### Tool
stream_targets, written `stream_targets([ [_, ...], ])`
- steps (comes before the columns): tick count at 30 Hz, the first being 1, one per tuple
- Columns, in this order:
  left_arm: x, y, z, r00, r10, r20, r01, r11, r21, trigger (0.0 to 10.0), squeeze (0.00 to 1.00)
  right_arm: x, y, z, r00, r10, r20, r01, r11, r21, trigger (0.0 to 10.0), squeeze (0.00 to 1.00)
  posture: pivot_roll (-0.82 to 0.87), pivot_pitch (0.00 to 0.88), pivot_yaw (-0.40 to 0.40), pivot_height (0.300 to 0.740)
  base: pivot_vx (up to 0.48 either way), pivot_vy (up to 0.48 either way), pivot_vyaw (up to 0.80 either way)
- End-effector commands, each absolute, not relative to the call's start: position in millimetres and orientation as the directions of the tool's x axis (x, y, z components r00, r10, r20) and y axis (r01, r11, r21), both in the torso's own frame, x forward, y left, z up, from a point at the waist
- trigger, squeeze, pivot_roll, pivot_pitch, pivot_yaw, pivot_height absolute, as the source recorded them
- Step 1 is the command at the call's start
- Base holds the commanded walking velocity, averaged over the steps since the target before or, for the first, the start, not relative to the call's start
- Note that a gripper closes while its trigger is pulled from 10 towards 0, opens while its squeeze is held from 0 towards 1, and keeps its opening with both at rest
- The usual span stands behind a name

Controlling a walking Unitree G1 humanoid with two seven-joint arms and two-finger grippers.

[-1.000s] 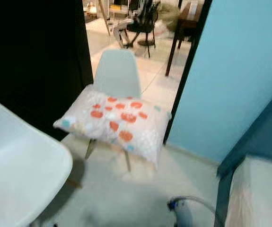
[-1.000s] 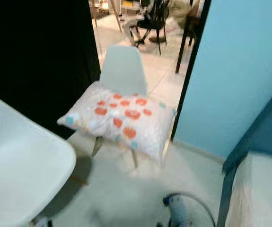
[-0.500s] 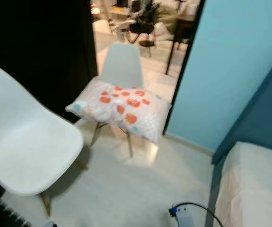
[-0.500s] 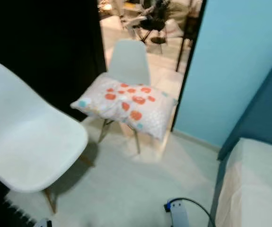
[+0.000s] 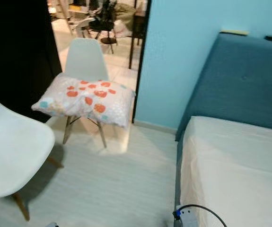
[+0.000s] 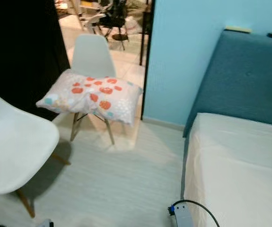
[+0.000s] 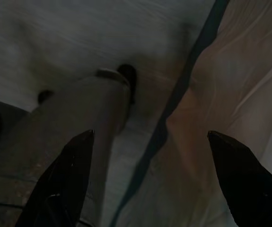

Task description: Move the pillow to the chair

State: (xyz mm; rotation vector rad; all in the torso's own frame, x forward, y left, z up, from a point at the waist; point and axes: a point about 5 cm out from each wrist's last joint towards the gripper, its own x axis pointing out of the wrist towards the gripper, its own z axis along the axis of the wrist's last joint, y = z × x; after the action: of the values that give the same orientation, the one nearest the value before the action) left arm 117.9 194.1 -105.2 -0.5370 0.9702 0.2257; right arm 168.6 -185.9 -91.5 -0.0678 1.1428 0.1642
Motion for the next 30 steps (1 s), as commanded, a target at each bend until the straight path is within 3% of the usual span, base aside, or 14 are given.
stream_targets([
  [1,108.9,187.4,-109.1,0.516,-0.075,-0.854,-0.406,0.856,-0.320,10.0,0.00,161.4,-185.9,-94.7,0.375,0.090,-0.923,-0.176,0.984,0.024,10.0,0.00,-0.05,0.060,-0.028,0.740,0.000,0.000,-0.69],
  [16,107.1,181.1,-110.5,0.496,-0.090,-0.864,-0.356,0.886,-0.297,10.0,0.00,151.2,-194.7,-98.1,0.327,0.017,-0.945,-0.217,0.974,-0.058,10.0,0.00,-0.05,0.061,-0.023,0.740,0.000,0.000,-0.69],
  [30,111.4,176.5,-110.0,0.494,-0.101,-0.864,-0.319,0.903,-0.288,10.0,0.00,154.5,-195.6,-96.7,0.332,0.009,-0.943,-0.231,0.970,-0.072,10.0,0.00,-0.06,0.063,-0.027,0.740,0.000,0.000,-0.69],
])
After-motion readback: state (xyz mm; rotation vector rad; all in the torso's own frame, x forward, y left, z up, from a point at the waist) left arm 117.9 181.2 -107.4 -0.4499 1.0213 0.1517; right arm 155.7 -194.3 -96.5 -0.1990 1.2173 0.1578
